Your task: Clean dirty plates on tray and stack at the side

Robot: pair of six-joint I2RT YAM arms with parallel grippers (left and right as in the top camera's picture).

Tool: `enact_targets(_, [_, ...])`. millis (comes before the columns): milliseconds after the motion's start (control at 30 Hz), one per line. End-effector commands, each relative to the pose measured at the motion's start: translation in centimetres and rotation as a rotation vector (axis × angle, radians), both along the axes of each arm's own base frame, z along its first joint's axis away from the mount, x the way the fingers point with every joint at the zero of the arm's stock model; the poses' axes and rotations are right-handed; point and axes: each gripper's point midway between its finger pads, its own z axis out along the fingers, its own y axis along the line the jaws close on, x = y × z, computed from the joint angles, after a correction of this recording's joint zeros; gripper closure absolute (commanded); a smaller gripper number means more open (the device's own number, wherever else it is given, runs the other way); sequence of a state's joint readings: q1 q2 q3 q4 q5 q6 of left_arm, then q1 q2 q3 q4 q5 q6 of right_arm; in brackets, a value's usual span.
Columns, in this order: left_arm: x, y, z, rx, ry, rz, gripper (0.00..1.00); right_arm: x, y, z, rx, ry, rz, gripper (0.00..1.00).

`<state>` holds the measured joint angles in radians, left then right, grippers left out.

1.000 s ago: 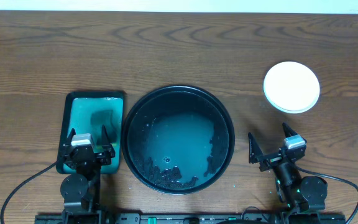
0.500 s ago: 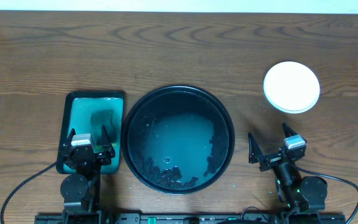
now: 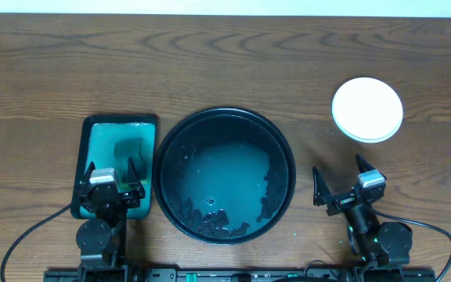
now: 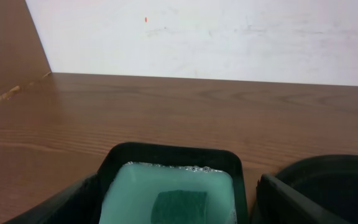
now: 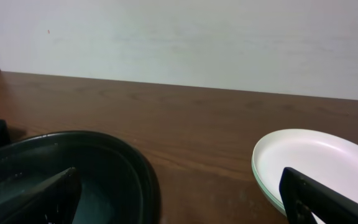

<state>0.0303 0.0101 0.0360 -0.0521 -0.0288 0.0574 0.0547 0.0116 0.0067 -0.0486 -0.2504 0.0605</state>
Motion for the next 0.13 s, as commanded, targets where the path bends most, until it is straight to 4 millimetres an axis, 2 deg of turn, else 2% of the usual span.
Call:
enact_targets(0, [0.02, 0.06, -1.86, 0.015, 0.046, 0.000, 0.21, 0.09, -0.48, -0.06, 0.012, 0.005, -0.022, 0.01])
enact_targets(100, [0.02, 0.05, -1.86, 0.015, 0.046, -0.001, 0.20, 0.09, -0.48, -0.07, 0.012, 0.005, -0.022, 0.01])
